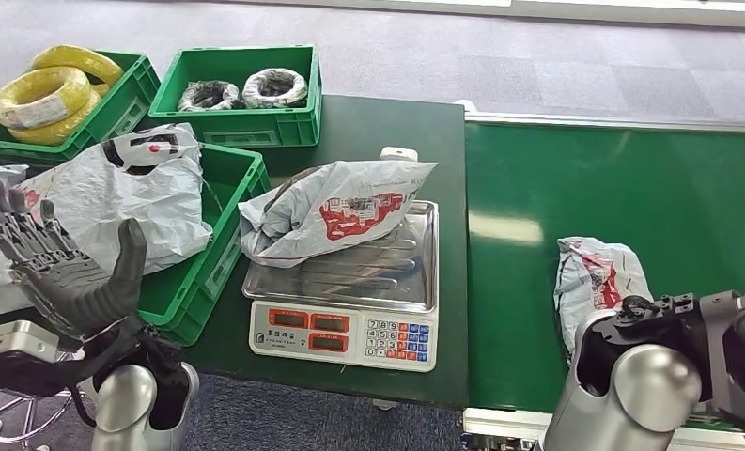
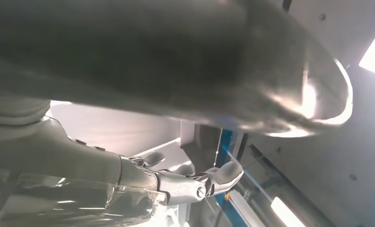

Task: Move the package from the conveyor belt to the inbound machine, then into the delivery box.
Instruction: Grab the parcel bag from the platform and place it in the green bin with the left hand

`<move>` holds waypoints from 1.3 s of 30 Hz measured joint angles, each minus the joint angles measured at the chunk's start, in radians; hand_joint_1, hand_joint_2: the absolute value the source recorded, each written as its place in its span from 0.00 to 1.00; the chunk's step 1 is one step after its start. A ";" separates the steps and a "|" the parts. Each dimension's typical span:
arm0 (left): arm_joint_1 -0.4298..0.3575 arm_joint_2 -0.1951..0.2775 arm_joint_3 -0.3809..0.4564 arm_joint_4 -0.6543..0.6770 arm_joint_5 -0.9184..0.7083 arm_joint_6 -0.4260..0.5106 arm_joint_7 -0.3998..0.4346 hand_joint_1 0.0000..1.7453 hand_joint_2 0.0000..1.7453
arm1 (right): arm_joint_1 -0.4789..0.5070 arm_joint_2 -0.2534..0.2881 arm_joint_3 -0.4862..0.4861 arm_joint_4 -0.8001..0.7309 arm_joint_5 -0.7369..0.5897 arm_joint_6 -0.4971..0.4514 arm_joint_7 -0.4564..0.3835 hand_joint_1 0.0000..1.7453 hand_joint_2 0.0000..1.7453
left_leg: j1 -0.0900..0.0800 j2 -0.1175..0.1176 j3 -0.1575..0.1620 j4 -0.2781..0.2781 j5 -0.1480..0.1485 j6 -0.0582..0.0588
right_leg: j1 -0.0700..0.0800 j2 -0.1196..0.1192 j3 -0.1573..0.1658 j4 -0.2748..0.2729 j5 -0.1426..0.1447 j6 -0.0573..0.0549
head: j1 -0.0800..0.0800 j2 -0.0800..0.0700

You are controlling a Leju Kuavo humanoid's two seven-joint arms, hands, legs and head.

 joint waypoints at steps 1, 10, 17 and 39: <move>-0.012 0.002 0.000 0.001 -0.013 0.006 0.000 0.00 1.00 | 0.012 -0.001 0.000 -0.004 0.005 0.000 0.000 0.00 0.00 | 0.000 0.000 0.001 0.000 0.000 0.000 | 0.000 0.000 0.001 0.000 0.000 0.000 | 0.000 0.000; -0.170 0.006 -0.043 0.129 -0.446 0.075 0.130 0.00 1.00 | 0.068 -0.002 0.035 0.010 0.028 0.001 0.000 0.00 0.00 | 0.000 0.002 0.002 0.000 0.000 0.000 | 0.000 0.001 0.002 0.000 0.001 0.000 | 0.000 0.000; -0.269 0.004 -0.085 0.241 -0.673 0.075 0.244 0.00 1.00 | 0.085 0.000 0.054 0.027 0.022 0.001 0.000 0.00 0.00 | 0.000 0.002 0.002 0.000 0.001 0.000 | 0.000 0.002 0.000 0.000 0.001 0.000 | 0.000 0.000; -0.747 -0.112 -0.317 1.156 -1.459 -0.005 0.647 0.00 1.00 | 0.101 0.001 0.118 0.117 0.014 0.001 0.000 0.00 0.00 | -0.001 0.004 0.001 0.001 0.001 0.000 | -0.001 0.004 0.000 0.000 0.004 0.001 | 0.000 0.000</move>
